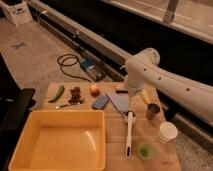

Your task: Wipe table surface with sponge

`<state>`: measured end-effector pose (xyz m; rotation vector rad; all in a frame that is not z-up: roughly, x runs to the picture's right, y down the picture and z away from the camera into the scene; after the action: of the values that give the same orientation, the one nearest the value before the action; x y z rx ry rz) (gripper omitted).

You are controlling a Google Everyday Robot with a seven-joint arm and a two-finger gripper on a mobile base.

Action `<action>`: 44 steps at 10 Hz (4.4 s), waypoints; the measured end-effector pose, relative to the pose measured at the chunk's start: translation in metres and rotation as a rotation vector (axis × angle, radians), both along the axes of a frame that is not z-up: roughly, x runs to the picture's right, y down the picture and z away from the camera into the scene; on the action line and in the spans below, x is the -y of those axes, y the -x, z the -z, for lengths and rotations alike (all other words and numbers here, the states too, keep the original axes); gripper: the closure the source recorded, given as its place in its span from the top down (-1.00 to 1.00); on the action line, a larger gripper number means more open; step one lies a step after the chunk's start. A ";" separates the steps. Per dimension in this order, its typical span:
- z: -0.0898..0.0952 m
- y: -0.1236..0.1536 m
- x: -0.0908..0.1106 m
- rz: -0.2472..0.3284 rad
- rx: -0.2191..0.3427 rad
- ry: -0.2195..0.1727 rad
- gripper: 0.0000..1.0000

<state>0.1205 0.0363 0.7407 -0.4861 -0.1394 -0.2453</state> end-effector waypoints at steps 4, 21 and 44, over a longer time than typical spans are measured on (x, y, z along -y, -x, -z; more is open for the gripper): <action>-0.053 0.056 0.005 -0.013 0.085 -0.011 0.30; -0.154 0.105 -0.037 0.230 0.319 0.042 0.30; -0.151 0.123 -0.065 0.239 0.408 0.136 -1.00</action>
<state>-0.0026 0.1009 0.8915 -0.5839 -0.4993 -0.5715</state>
